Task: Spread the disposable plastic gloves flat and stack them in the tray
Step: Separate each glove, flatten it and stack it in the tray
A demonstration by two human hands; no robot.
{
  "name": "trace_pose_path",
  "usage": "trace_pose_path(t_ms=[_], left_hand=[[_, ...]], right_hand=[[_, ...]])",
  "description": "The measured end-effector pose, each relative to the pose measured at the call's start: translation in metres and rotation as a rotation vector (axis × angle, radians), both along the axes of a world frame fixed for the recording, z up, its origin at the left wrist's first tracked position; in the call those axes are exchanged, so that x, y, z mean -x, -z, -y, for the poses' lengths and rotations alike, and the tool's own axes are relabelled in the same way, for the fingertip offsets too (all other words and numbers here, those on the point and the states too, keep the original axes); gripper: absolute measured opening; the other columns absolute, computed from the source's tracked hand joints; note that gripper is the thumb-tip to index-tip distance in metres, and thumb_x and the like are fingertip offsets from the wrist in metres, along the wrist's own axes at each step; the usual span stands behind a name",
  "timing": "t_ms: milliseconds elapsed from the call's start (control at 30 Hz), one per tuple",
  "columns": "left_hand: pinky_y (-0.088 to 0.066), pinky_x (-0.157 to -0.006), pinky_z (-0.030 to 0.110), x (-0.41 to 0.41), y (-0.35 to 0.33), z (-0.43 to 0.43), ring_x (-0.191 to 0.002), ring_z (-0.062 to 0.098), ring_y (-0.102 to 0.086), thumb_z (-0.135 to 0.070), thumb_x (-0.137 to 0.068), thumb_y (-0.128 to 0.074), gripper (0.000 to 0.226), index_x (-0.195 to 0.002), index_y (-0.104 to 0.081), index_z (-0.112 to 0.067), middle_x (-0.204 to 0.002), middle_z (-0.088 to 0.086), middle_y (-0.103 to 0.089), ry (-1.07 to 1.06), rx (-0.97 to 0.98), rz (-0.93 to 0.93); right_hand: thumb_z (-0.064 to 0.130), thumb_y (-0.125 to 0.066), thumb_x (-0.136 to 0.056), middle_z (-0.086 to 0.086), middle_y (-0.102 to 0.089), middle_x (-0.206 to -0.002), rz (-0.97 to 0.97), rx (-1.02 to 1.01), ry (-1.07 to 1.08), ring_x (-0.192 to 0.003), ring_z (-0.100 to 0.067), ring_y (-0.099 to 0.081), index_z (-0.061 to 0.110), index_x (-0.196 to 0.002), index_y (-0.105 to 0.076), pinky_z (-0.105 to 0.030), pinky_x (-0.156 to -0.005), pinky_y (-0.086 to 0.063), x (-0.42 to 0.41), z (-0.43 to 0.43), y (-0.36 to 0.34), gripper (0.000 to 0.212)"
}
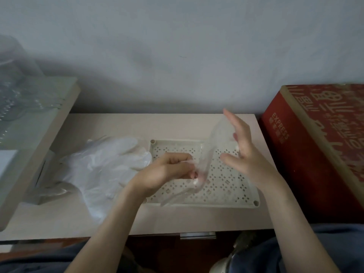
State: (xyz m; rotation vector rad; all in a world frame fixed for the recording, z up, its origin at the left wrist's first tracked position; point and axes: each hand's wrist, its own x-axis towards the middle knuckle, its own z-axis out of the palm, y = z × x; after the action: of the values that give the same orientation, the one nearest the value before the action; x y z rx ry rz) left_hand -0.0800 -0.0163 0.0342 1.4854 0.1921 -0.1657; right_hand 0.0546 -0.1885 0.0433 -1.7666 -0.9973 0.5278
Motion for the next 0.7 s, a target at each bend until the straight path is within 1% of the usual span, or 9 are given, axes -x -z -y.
trace_pose_path(t_ms=[67, 100, 167, 233, 333, 433, 533, 633, 700], left_hand=[[-0.048, -0.089, 0.025, 0.002, -0.004, -0.002, -0.104, 0.036, -0.062, -0.019, -0.086, -0.056, 0.023, -0.065, -0.065, -0.02, -0.085, 0.011, -0.065, 0.078, 0.092, 0.02], [-0.048, -0.091, 0.027, 0.003, -0.004, -0.003, -0.109, 0.044, -0.057, -0.02, -0.083, -0.057, 0.02, -0.064, -0.065, -0.019, -0.088, 0.018, -0.063, 0.101, 0.134, 0.026], [-0.048, -0.089, 0.027, 0.004, -0.003, -0.006, -0.112, 0.047, -0.055, -0.019, -0.081, -0.057, 0.019, -0.063, -0.065, -0.017, -0.085, 0.02, -0.065, 0.129, 0.193, 0.011], [-0.048, -0.093, 0.034, 0.006, 0.001, -0.009, -0.114, 0.049, -0.052, -0.019, -0.079, -0.056, 0.019, -0.062, -0.065, -0.017, -0.082, 0.013, -0.07, 0.176, 0.203, -0.002], [-0.039, -0.1, 0.046, 0.007, 0.005, -0.011, -0.114, 0.056, -0.047, -0.02, -0.077, -0.054, 0.019, -0.063, -0.067, -0.018, -0.083, 0.01, -0.072, 0.243, 0.204, -0.007], [-0.043, -0.085, 0.04, 0.007, 0.005, -0.01, -0.082, 0.063, -0.045, -0.021, -0.075, -0.059, 0.016, -0.063, -0.068, -0.014, -0.067, 0.016, -0.064, 0.283, 0.158, -0.047], [-0.04, -0.078, 0.036, 0.007, 0.002, -0.008, -0.072, 0.053, -0.048, -0.02, -0.076, -0.06, 0.016, -0.063, -0.068, -0.013, -0.073, 0.034, -0.057, 0.316, 0.132, -0.075], [-0.048, -0.076, 0.021, 0.008, 0.0, -0.009, -0.07, 0.013, -0.064, -0.006, -0.078, -0.049, 0.029, -0.059, -0.069, -0.016, -0.066, 0.0, -0.067, 0.337, 0.194, -0.128], [-0.047, -0.071, 0.018, 0.008, 0.0, -0.01, -0.063, 0.006, -0.06, -0.007, -0.075, -0.049, 0.03, -0.055, -0.068, -0.018, -0.059, -0.007, -0.064, 0.353, 0.208, -0.137]], right_hand=[[0.015, -0.057, -0.077, 0.022, -0.005, -0.153, 0.077, 0.103, -0.098, -0.141, 0.008, 0.006, 0.049, -0.141, -0.02, -0.018, -0.11, -0.006, 0.003, -0.002, -0.003, 0.081], [0.018, -0.06, -0.078, 0.022, -0.006, -0.153, 0.063, 0.124, -0.126, -0.141, 0.009, 0.008, 0.049, -0.137, -0.028, -0.014, -0.108, -0.005, 0.004, -0.003, -0.004, 0.074], [0.022, -0.067, -0.081, 0.025, -0.018, -0.151, -0.015, 0.11, -0.126, -0.139, 0.014, 0.004, 0.04, -0.123, -0.051, -0.007, -0.105, -0.008, 0.007, -0.005, -0.003, 0.049], [0.025, -0.07, -0.083, 0.026, -0.034, -0.144, -0.116, 0.082, -0.08, -0.139, 0.016, -0.004, 0.032, -0.116, -0.057, -0.017, -0.11, -0.011, 0.007, -0.007, 0.001, 0.036], [0.048, -0.073, -0.074, 0.027, -0.032, -0.148, -0.184, 0.092, -0.119, -0.14, 0.013, -0.007, 0.044, -0.131, -0.044, -0.031, -0.118, -0.011, 0.009, -0.008, 0.003, 0.064], [0.064, -0.066, -0.071, 0.029, -0.017, -0.154, -0.183, 0.145, -0.294, -0.141, 0.012, -0.001, 0.049, -0.141, -0.032, -0.025, -0.114, -0.01, 0.014, -0.013, 0.001, 0.079], [0.061, -0.057, -0.081, 0.026, -0.03, -0.15, -0.196, 0.197, -0.361, -0.139, 0.014, -0.006, 0.04, -0.124, -0.056, -0.025, -0.115, -0.013, 0.02, -0.018, 0.002, 0.048], [0.04, -0.062, -0.084, 0.021, -0.05, -0.137, -0.348, 0.205, -0.231, -0.137, 0.012, -0.022, 0.03, -0.095, -0.067, -0.035, -0.116, -0.022, 0.019, -0.017, 0.01, 0.016], [0.031, -0.063, -0.086, 0.016, -0.056, -0.13, -0.375, 0.187, -0.209, -0.134, 0.004, -0.034, 0.023, -0.108, -0.061, -0.03, -0.107, -0.034, 0.018, -0.015, 0.013, 0.023]])
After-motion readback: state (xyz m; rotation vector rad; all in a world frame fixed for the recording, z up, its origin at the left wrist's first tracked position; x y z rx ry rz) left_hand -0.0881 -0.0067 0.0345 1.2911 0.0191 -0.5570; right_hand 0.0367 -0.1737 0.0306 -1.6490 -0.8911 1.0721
